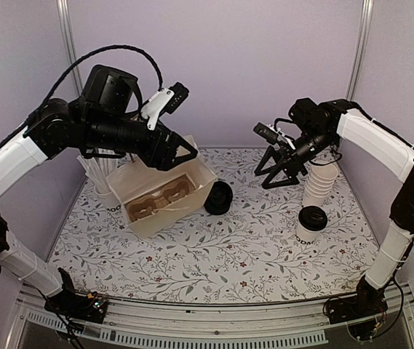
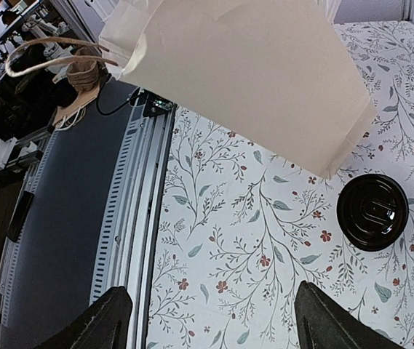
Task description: Pack the takeout coffee
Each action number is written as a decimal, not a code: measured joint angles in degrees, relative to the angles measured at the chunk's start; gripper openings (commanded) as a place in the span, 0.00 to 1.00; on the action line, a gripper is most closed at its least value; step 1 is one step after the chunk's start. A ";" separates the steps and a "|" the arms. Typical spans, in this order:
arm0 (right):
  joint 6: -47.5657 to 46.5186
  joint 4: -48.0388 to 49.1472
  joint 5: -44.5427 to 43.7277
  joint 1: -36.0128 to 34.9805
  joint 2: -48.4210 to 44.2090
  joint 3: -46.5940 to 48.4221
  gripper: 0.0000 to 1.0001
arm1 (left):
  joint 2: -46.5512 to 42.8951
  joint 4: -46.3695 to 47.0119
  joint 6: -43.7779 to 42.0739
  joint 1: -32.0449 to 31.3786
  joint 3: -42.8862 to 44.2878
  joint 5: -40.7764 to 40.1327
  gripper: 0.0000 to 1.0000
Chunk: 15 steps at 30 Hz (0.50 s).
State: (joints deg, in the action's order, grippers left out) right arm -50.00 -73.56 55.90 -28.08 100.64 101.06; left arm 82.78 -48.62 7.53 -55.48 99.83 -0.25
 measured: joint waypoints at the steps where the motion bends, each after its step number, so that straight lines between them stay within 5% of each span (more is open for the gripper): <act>1: 0.00 -0.04 0.00 0.00 0.00 0.02 0.80 | -0.83 0.26 0.09 0.24 -0.81 0.20 0.68; 15: -0.22 -0.55 -1.07 -3.41 0.02 2.25 0.79 | -1.73 2.60 0.63 2.62 -6.60 4.33 0.65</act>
State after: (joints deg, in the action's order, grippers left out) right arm -50.22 -74.11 54.83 -31.48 100.66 103.31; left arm 81.06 -46.02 8.16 -52.86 93.23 4.08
